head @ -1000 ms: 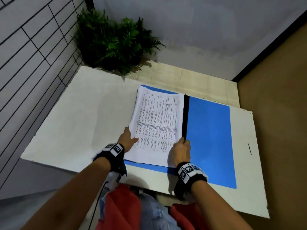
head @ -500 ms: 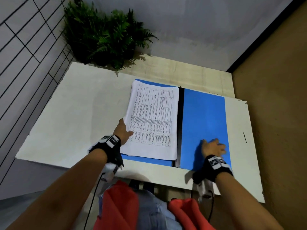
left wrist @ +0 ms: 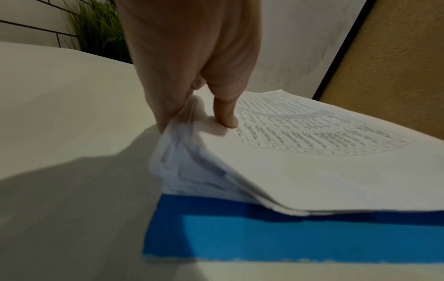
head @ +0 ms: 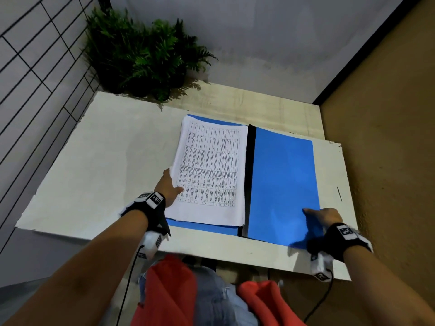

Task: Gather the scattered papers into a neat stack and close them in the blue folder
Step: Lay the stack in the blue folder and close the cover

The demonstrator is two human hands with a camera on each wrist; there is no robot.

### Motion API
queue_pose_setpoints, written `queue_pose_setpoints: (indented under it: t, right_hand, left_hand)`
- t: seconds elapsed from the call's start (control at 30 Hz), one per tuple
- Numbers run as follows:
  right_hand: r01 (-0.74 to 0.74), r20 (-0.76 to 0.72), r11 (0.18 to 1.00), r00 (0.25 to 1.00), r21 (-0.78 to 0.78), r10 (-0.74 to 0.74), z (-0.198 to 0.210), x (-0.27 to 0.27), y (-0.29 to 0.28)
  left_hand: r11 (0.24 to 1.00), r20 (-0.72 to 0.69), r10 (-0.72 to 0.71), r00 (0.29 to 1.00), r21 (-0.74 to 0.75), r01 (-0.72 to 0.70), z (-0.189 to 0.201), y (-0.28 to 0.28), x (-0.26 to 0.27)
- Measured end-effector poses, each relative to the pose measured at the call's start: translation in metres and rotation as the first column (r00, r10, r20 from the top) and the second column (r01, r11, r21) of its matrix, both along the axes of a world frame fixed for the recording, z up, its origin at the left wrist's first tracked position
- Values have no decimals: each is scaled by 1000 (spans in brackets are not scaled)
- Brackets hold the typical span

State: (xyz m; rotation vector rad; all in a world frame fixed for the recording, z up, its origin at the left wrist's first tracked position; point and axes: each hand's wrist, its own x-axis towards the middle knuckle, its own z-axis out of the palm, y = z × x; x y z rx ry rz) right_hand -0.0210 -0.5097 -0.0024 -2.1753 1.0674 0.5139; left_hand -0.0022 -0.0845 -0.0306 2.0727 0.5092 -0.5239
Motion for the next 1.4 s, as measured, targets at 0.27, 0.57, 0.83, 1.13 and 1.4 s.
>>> queue_pose_setpoints:
  t: [0.27, 0.57, 0.83, 1.13, 1.4]
  right_hand:
    - [-314, 356, 616, 933, 723, 57, 113, -6, 26]
    - [-906, 398, 412, 414, 94, 819, 24, -6, 188]
    - [-986, -39, 164, 165, -34, 986, -19, 0, 242]
    - [-641, 90, 725, 731, -251, 677, -20, 15, 221]
    - [-192, 134, 969, 976, 158, 172, -29, 40, 202]
  left_hand:
    - [1000, 1, 4, 1000, 18, -4, 4, -1, -1]
    - [944, -76, 61, 995, -319, -82, 17, 6, -5]
    - [796, -204, 0, 979, -593, -123, 17, 28, -2]
    - [949, -82, -109, 991, 288, 128, 4, 8, 7]
    - [981, -50, -84, 995, 173, 91, -4, -4, 14]
